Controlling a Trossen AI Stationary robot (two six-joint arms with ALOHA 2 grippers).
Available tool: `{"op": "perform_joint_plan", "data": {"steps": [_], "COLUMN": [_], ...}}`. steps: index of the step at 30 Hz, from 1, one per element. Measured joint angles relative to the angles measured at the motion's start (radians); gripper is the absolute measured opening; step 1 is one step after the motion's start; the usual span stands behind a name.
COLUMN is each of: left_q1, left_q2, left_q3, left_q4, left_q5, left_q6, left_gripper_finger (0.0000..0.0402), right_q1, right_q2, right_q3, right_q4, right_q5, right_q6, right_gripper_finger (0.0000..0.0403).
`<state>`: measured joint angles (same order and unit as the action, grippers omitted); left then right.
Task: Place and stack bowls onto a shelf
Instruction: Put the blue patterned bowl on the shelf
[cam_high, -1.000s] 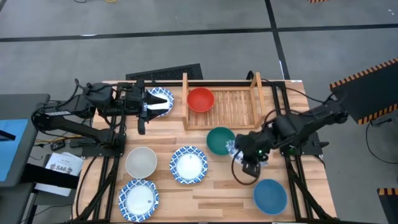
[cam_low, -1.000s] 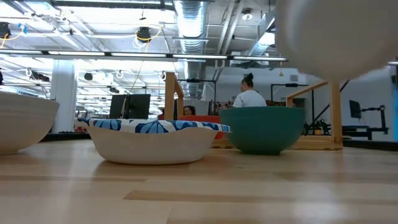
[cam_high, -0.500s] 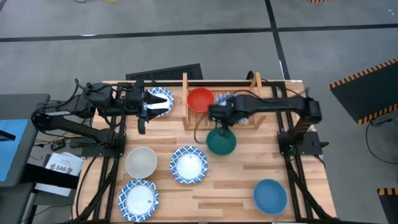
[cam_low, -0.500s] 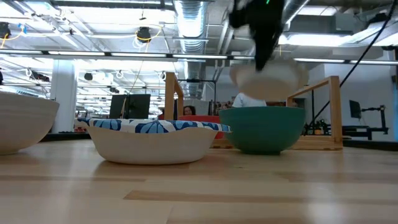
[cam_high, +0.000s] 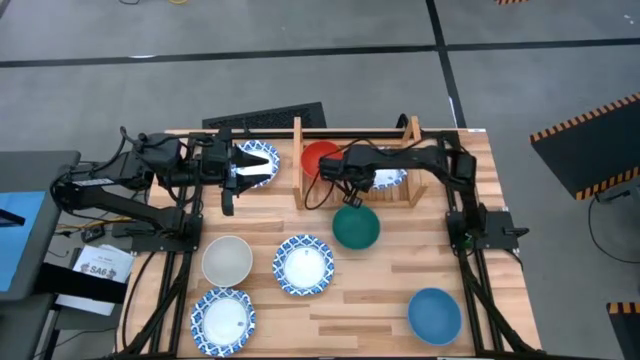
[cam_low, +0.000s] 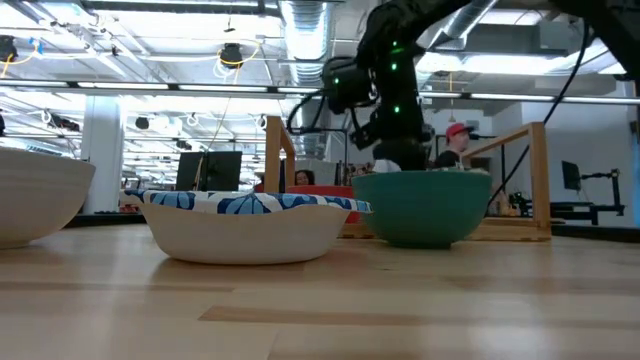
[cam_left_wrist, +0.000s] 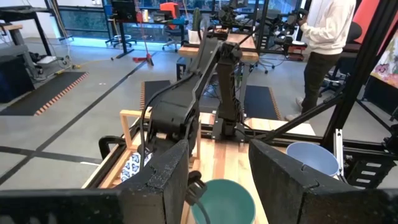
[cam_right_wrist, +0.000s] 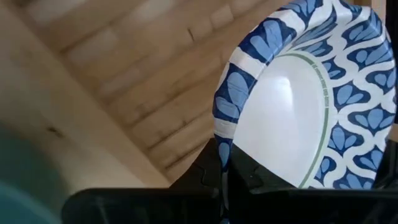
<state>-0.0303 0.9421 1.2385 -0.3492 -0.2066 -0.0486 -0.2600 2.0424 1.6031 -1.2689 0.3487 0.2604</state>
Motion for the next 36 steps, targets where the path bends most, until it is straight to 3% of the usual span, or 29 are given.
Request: {"op": "perform_joint_plan", "data": {"steps": [21, 25, 33, 36], "left_q1": [0.000, 0.000, 0.000, 0.000], "left_q2": [0.000, 0.000, 0.000, 0.000], "left_q3": [0.000, 0.000, 0.000, 0.000], "left_q4": [0.000, 0.000, -0.001, -0.007], "left_q5": [0.000, 0.000, 0.000, 0.000], "left_q6": [-0.042, -0.043, -0.043, -0.042], "left_gripper_finger": [0.0153, 0.0153, 0.0153, 0.0153], "right_q1": [-0.019, -0.019, -0.019, -0.013], "right_q2": [0.008, 0.008, -0.006, -0.037], "right_q3": [-0.017, -0.017, -0.017, -0.017], "right_q4": [0.072, 0.049, 0.004, 0.004], "right_q5": [0.013, 0.014, 0.003, -0.011], "right_q6": [-0.073, -0.075, -0.149, -0.164], "right_gripper_finger": [0.0068, 0.0113, 0.0246, 0.0268]}}
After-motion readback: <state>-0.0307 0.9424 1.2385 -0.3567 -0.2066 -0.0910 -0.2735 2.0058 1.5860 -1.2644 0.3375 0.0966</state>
